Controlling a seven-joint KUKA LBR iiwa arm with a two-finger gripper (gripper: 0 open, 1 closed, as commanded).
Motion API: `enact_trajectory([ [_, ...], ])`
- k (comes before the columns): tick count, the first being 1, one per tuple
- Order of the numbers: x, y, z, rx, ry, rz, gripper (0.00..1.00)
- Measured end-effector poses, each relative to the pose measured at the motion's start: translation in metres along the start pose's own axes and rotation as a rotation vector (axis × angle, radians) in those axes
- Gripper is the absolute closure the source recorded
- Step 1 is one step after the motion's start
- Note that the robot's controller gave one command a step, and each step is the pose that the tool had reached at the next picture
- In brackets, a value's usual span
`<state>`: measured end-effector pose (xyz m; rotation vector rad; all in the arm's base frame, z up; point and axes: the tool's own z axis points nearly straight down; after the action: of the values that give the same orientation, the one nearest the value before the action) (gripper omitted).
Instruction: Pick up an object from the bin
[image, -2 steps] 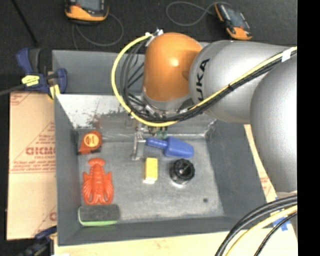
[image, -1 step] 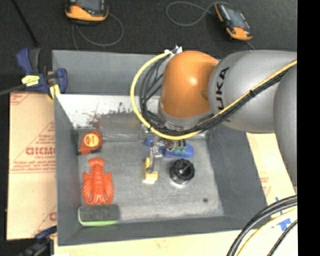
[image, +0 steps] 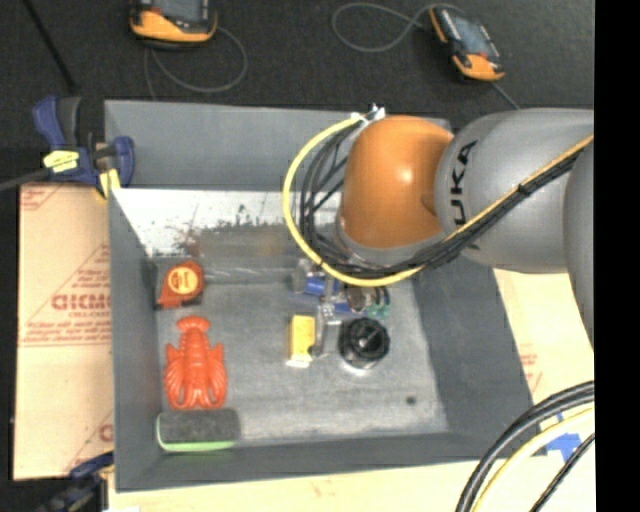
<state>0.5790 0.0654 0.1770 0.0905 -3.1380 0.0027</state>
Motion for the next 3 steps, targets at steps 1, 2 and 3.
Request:
enact_trajectory([
  [1, 0.004, -0.025, 0.033, -0.001, -0.008, -0.094, 0.0],
  [2, -0.008, -0.032, 0.07, 0.001, -0.007, -0.166, 0.0],
  [3, -0.001, -0.023, 0.086, 0.0, -0.002, -0.257, 0.0],
])
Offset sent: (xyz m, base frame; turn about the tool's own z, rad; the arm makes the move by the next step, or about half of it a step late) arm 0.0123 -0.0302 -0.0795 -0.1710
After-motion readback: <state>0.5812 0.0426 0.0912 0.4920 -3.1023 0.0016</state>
